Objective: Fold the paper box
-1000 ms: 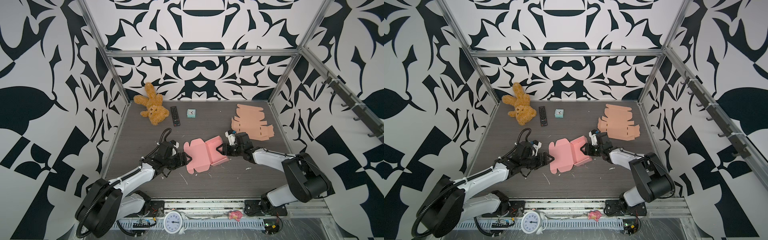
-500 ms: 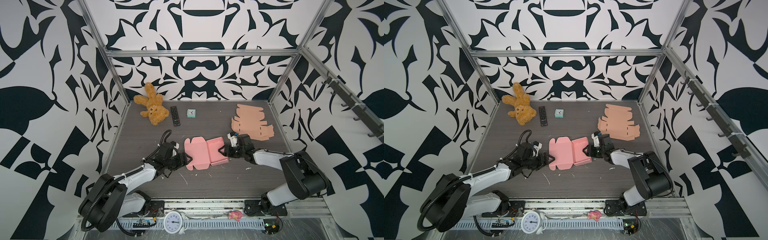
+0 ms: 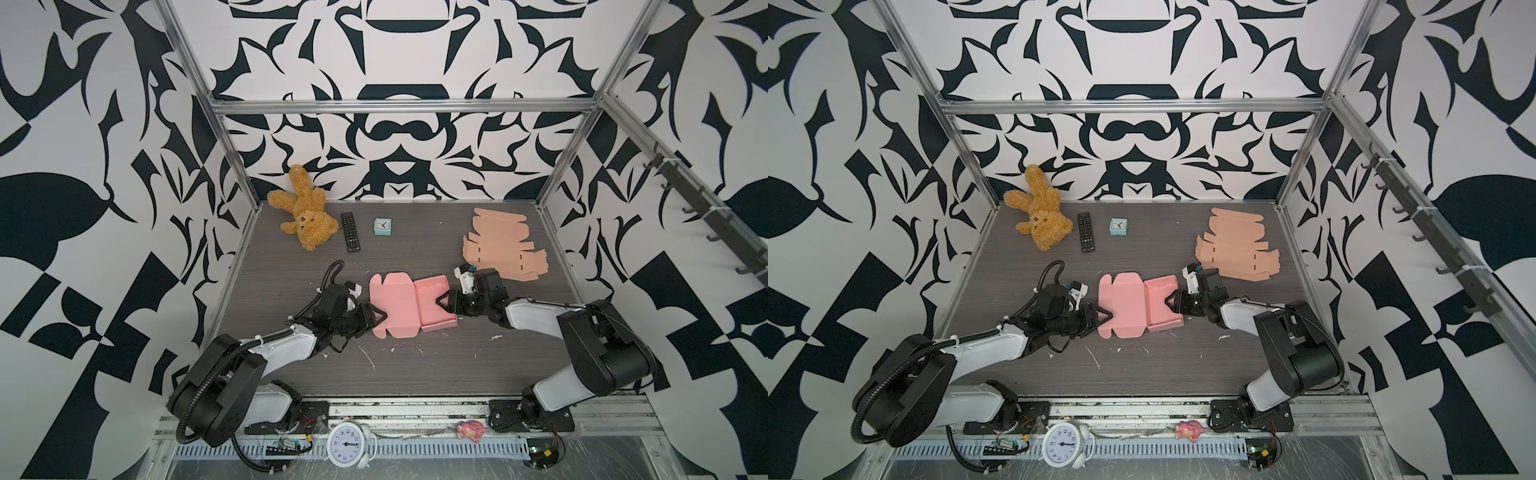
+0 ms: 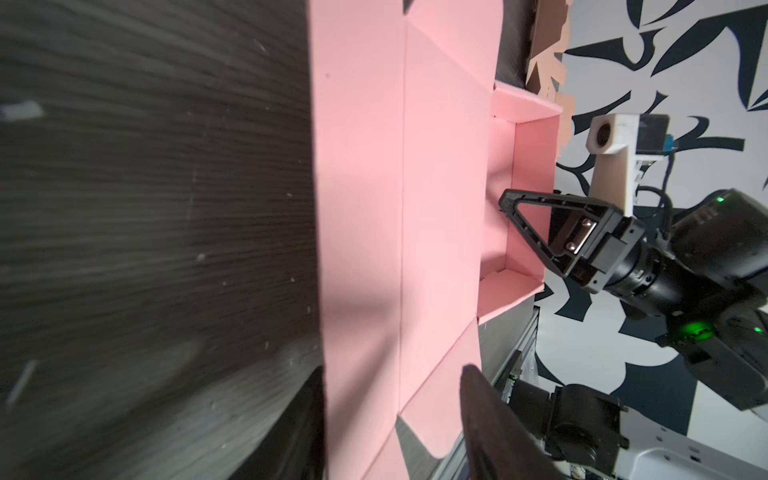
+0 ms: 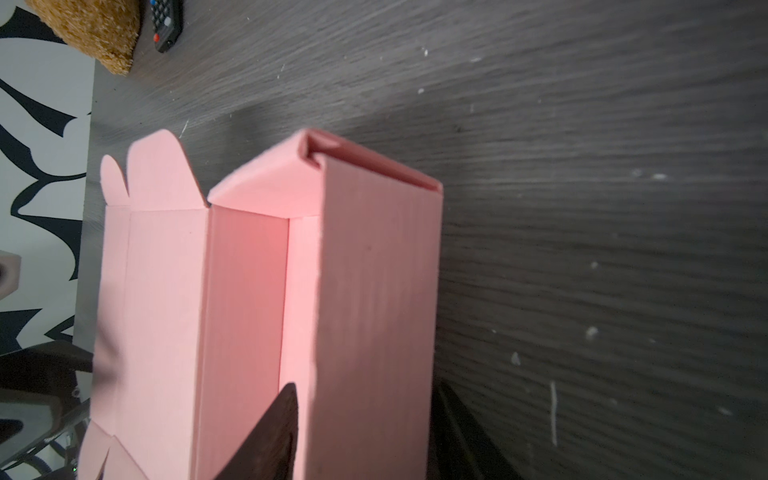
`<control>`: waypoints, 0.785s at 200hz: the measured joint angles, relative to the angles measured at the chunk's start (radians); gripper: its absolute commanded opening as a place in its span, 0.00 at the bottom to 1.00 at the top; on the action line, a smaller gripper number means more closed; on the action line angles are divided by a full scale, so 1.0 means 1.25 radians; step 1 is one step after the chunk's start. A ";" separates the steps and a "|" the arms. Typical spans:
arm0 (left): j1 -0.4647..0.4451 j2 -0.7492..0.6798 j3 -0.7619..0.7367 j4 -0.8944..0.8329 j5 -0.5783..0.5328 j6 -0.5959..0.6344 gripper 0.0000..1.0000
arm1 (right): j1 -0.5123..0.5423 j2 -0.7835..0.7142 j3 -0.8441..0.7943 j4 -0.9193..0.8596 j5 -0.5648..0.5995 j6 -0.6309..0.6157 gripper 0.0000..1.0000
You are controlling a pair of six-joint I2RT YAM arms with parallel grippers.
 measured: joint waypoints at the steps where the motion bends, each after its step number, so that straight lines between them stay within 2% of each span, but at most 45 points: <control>1: 0.000 0.000 0.000 0.000 0.000 0.002 0.43 | 0.000 0.000 0.000 0.000 0.000 0.000 0.55; 51: 0.000 0.000 0.000 0.004 0.000 -0.002 0.31 | 0.000 0.000 0.000 0.006 -0.003 0.000 0.59; 157: 0.000 -0.010 0.000 0.006 0.000 -0.003 0.21 | 0.000 -0.050 -0.009 -0.021 0.004 -0.002 0.73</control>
